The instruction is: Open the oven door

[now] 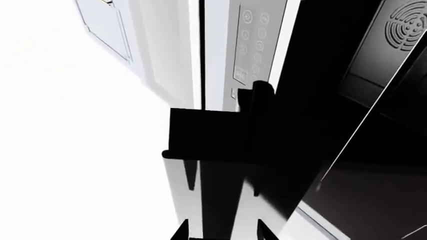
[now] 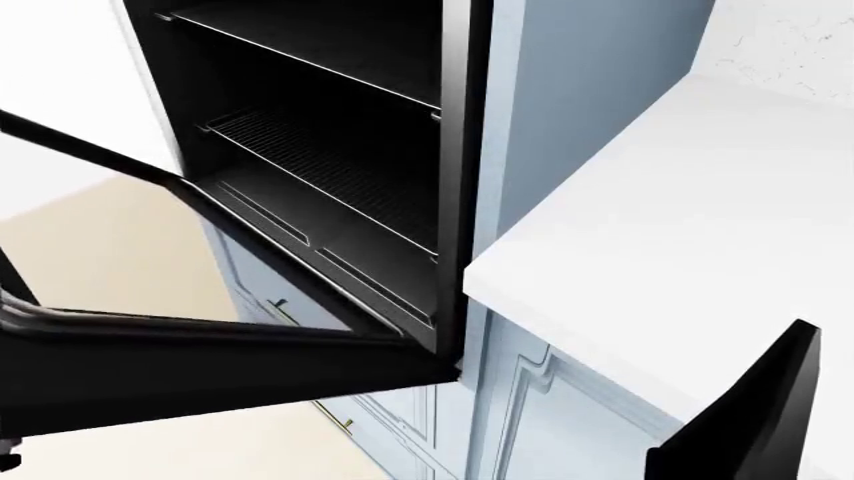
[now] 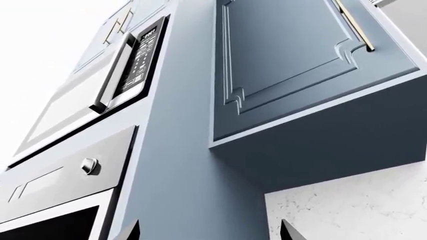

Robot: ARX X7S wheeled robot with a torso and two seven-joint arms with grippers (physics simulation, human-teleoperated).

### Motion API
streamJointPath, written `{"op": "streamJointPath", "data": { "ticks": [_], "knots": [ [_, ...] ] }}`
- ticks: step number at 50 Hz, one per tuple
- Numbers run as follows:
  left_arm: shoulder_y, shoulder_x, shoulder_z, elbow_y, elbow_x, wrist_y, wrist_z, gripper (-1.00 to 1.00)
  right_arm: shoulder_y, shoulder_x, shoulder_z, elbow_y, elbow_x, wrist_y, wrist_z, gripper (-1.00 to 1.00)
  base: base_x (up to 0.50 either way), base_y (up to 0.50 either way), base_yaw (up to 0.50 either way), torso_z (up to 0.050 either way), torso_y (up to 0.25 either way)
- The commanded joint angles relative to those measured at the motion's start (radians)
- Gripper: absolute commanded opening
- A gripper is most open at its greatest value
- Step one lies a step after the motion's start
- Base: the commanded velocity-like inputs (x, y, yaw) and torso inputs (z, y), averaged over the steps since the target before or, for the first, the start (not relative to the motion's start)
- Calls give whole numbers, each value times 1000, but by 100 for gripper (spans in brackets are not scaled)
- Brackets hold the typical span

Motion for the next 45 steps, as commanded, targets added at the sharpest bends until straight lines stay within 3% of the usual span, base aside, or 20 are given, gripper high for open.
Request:
{"op": "streamJointPath", "data": {
  "ticks": [1,16,34,42,45],
  "knots": [
    [44,1,22,-74,-30,36,-58,-100,0,0,-2,1,-1,-3,0,100,-2,2,3,0,0],
    [93,9,55,-182,-25,143,-170,-100,-3,1,-6,1,-4,-8,0,100,0,4,2,0,0],
    [163,96,77,-333,12,215,-247,-100,0,3,-6,3,-2,-14,3,100,0,5,2,0,0],
    [252,141,-14,-408,30,260,-256,-100,3,4,-4,2,2,-12,3,100,1,7,1,0,0],
    [360,169,-136,-461,56,310,-256,-100,3,3,-4,0,2,-11,2,100,-3,3,1,0,0]
  ]
}}
